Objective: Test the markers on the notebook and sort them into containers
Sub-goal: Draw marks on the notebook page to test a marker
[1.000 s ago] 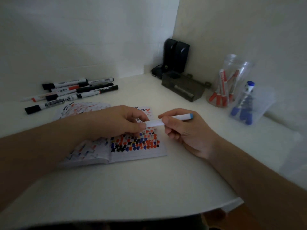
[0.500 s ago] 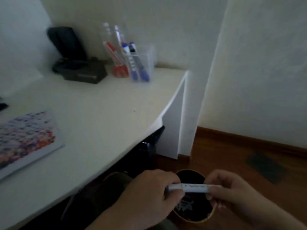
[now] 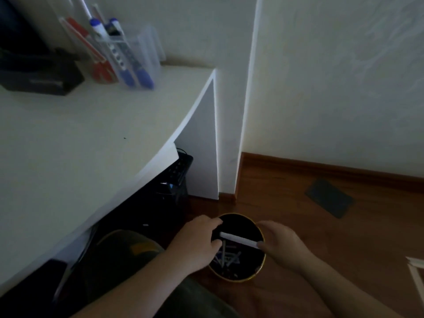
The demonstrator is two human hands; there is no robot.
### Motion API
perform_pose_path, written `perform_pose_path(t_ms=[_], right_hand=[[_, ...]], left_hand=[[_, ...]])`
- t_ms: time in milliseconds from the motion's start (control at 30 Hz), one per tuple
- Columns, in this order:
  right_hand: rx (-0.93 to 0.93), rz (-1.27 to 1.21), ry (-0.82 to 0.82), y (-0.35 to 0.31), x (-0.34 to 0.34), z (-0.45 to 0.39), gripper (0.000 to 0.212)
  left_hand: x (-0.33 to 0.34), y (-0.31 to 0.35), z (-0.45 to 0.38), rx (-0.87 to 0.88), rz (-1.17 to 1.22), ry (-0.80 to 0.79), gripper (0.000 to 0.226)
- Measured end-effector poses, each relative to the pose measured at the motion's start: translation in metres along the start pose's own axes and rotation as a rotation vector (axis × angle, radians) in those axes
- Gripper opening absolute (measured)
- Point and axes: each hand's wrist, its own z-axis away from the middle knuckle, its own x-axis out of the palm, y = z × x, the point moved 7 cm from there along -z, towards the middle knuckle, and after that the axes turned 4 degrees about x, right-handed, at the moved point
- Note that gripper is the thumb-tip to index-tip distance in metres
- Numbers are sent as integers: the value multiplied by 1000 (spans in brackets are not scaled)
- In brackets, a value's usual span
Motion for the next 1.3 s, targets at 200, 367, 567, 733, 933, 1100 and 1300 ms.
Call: perform_pose_path(t_ms=[200,367,567,733,933,1100,1300], right_hand=[[-432,-40,364,-147,-88,23,29],[-1024,-230,441,-352,-127,83,27],[-1302,10,92,-560,-38,69,33],[-1128,338,-56,-657,47,17,43],[-1035,157,-45,-669,69,-9,23],[-1014,19,-93,-662,64,-16,13],[-992,5,-106,-663,64,-18,13]], left_hand=[[-156,73,136,203,317,-31,27],[-327,-33,201,-43,118,754,16],[-384,-252,267,-585,-194,931,13],[-374,-336,331,-876,-363,958,27],[-369,-359,335,-817,-417,1031,32],[-374,-357,330,-806,-477,1078,34],[-371,-366,326,-847,-517,1042,41]])
